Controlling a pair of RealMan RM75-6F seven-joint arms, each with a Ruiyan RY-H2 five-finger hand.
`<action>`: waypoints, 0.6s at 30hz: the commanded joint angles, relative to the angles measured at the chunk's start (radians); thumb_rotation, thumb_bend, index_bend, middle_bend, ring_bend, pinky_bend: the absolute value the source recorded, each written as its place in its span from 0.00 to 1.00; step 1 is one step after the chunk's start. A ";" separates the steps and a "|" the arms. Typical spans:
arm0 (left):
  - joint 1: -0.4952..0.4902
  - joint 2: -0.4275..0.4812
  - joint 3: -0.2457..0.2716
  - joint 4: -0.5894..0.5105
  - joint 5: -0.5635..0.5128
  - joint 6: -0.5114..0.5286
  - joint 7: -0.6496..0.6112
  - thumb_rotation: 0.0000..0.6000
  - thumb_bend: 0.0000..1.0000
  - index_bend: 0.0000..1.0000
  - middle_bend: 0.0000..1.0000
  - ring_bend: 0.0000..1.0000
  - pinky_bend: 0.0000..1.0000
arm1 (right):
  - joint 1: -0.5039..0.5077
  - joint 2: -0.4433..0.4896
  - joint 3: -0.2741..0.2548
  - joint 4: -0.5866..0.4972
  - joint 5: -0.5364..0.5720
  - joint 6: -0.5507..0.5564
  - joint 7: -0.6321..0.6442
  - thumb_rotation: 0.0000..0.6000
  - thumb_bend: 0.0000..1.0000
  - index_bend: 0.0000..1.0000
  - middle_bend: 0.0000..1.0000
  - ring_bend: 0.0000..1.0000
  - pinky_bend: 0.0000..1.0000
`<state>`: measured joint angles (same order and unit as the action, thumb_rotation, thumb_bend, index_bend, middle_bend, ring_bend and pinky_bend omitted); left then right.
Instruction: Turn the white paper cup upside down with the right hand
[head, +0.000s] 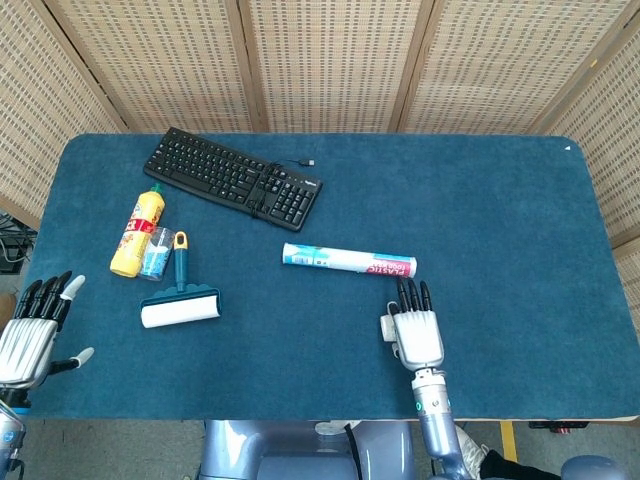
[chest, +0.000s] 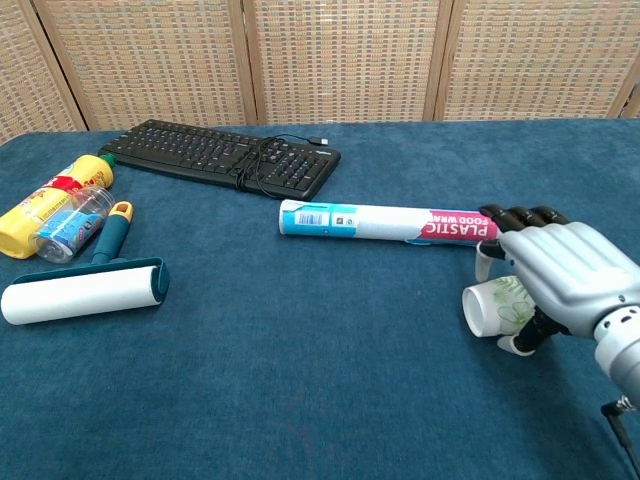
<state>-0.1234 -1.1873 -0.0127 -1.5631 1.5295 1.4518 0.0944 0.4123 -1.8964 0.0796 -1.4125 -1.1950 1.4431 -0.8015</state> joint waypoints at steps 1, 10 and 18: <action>0.001 0.000 0.003 -0.002 0.007 0.003 0.001 1.00 0.09 0.00 0.00 0.00 0.00 | 0.001 -0.008 0.011 0.006 -0.001 -0.002 -0.013 1.00 0.22 0.43 0.02 0.00 0.00; 0.003 0.002 0.008 -0.008 0.019 0.009 0.003 1.00 0.09 0.00 0.00 0.00 0.00 | 0.003 -0.009 0.027 0.007 0.002 -0.007 -0.059 1.00 0.24 0.50 0.06 0.00 0.00; 0.002 0.003 0.010 -0.009 0.023 0.008 0.000 1.00 0.09 0.00 0.00 0.00 0.00 | -0.007 -0.002 0.028 -0.017 -0.010 -0.010 -0.039 1.00 0.25 0.51 0.07 0.00 0.00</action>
<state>-0.1213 -1.1838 -0.0022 -1.5718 1.5521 1.4598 0.0949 0.4067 -1.8998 0.1068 -1.4257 -1.2038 1.4342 -0.8444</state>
